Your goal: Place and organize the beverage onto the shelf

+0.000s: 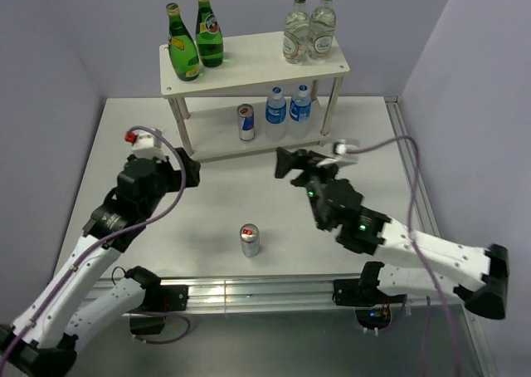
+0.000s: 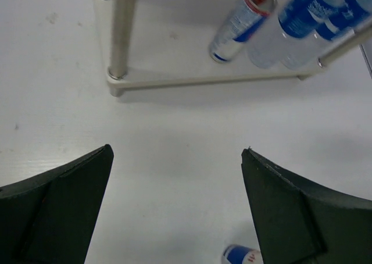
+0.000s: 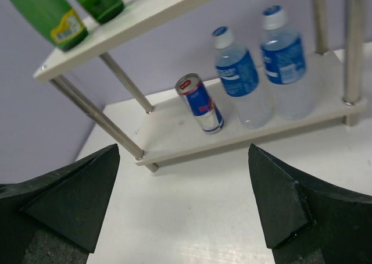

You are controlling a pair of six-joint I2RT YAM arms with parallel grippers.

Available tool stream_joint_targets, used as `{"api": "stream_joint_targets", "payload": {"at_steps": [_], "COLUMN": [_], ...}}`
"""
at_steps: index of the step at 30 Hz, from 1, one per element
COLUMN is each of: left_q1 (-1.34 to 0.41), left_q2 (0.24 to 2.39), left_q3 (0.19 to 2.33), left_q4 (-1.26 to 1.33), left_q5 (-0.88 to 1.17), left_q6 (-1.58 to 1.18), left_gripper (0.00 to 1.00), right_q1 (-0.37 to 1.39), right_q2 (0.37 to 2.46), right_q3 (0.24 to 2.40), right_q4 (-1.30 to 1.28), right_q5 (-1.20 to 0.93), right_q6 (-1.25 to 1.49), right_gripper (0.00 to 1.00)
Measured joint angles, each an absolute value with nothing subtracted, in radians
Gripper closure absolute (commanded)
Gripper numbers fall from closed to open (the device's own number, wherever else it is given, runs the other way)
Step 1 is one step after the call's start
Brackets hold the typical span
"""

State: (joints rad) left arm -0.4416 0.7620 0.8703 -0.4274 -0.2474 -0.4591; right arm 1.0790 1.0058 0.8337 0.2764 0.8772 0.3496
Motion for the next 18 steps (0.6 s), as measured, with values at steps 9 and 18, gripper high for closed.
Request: {"api": "stream_joint_targets", "payload": {"at_steps": [9,18], "left_q1": [-1.211,-1.655], "left_q2": [0.759,1.178], "left_q3": [0.786,0.843], "left_q4": [-0.408,-0.686], "left_q5": [-0.776,-1.154], "left_q6": [-0.636,-1.136], "left_gripper": [0.01,0.01], "right_q1": [1.113,1.115], "right_q2": [0.511,0.358], "right_q3": [0.685,0.638], "right_q4": [-0.160,-0.391], "right_q5": [1.002,1.039], "right_q6": [0.536,0.612], "right_gripper": [0.02,0.02]}}
